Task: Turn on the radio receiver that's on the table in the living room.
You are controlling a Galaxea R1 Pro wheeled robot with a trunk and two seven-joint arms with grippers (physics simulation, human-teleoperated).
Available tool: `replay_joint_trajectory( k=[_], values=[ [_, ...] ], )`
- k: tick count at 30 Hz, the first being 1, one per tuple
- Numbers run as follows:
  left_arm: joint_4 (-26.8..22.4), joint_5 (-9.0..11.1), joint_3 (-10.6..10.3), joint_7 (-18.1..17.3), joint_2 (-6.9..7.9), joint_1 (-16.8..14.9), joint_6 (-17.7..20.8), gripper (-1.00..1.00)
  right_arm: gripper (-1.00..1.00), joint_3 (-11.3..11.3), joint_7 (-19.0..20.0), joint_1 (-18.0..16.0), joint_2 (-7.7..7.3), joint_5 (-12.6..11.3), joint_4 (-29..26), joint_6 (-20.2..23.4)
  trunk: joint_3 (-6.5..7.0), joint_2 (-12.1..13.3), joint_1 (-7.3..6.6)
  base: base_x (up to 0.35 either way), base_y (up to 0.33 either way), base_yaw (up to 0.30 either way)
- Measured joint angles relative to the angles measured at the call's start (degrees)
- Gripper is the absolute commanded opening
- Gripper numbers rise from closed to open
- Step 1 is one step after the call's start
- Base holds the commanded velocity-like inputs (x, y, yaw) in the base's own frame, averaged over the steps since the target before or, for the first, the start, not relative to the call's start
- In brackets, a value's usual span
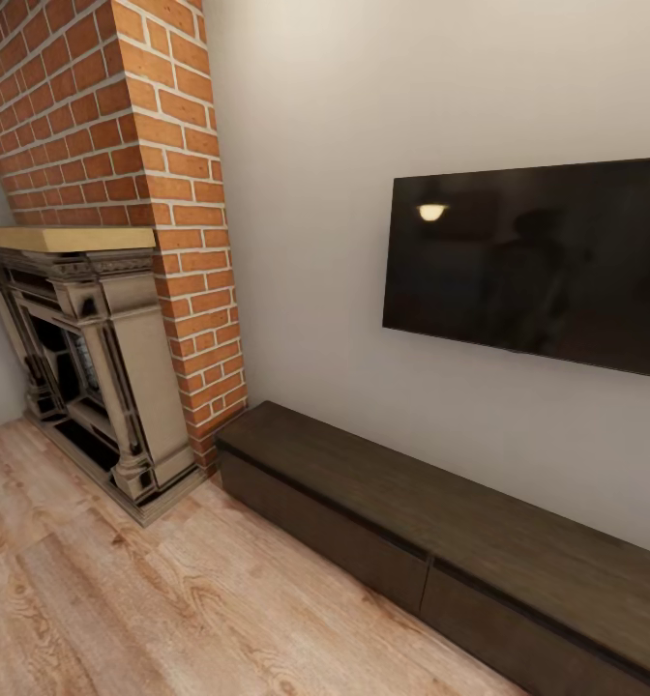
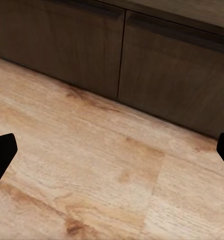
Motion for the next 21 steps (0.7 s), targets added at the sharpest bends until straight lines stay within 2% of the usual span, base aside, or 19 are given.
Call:
replay_joint_trajectory(
  k=[11,21],
  values=[
    [0.16,0.06,0.00,0.05,0.00,0.02,0.01,1.00,1.00,0.07,0.19,0.00,-0.02,0.08,0.01,0.25,0.00,0.00,0.00,0.000,0.000,0.000],
    [0.92,0.06,0.08,0.13,0.09,0.03,-0.02,1.00,1.00,0.00,0.16,0.00,-0.09,0.00,2.90,0.20,0.00,0.00,0.00,0.000,0.000,0.000]
  ],
)
